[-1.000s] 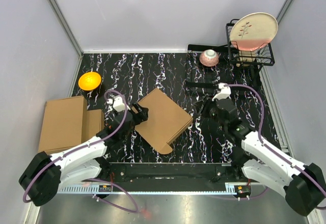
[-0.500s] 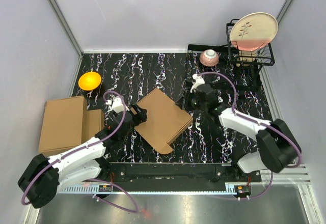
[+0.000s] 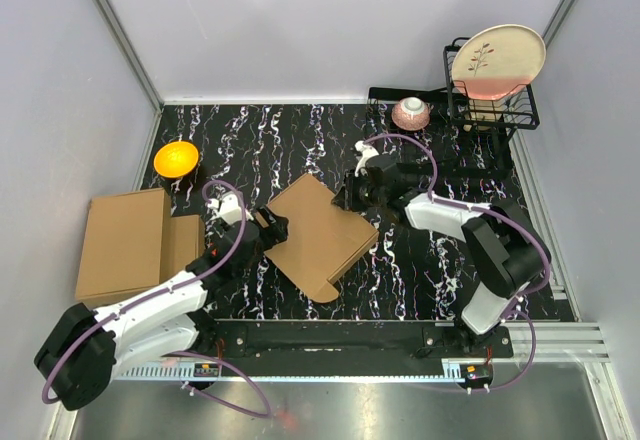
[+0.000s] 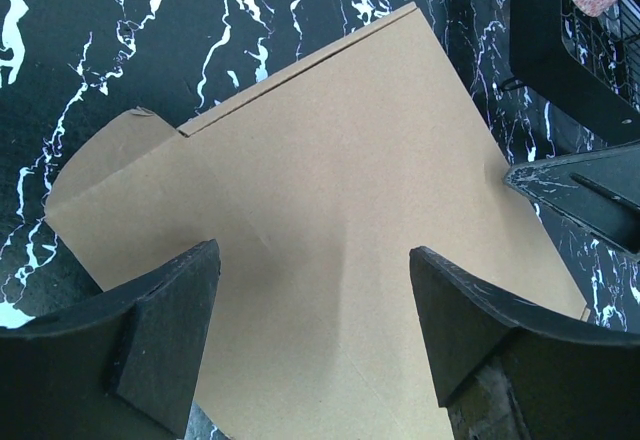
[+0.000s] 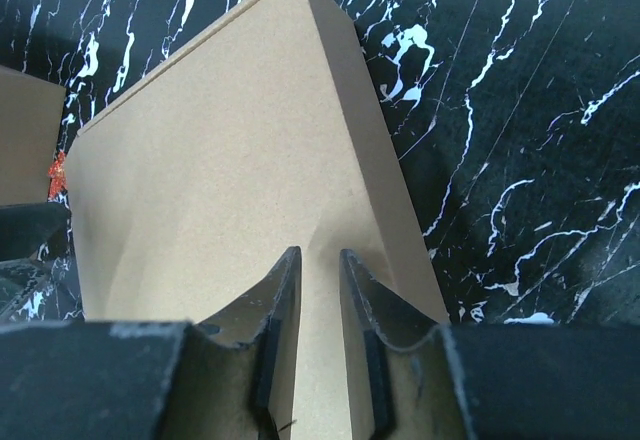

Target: Fold the paper box

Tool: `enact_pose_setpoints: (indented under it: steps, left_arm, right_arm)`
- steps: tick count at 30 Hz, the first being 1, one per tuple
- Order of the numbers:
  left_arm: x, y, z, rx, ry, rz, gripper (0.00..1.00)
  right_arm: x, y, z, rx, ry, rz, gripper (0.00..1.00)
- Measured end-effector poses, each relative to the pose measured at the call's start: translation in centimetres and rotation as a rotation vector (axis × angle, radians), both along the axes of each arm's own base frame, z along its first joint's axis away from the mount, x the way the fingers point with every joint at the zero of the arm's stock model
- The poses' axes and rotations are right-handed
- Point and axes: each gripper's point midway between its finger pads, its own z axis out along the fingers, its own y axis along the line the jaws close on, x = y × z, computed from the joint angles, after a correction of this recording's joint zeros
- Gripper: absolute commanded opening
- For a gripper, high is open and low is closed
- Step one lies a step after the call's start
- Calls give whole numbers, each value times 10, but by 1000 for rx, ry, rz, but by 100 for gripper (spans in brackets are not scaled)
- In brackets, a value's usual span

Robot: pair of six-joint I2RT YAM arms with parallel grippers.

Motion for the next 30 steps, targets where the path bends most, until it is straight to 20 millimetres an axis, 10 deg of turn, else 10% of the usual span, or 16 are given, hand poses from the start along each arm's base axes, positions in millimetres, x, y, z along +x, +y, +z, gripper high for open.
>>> enact_pose_setpoints:
  steps: [30]
  left_arm:
    - [-7,11,28,-30,-68,9,80]
  right_arm:
    - [32,-33,-8,132,8,-119,28]
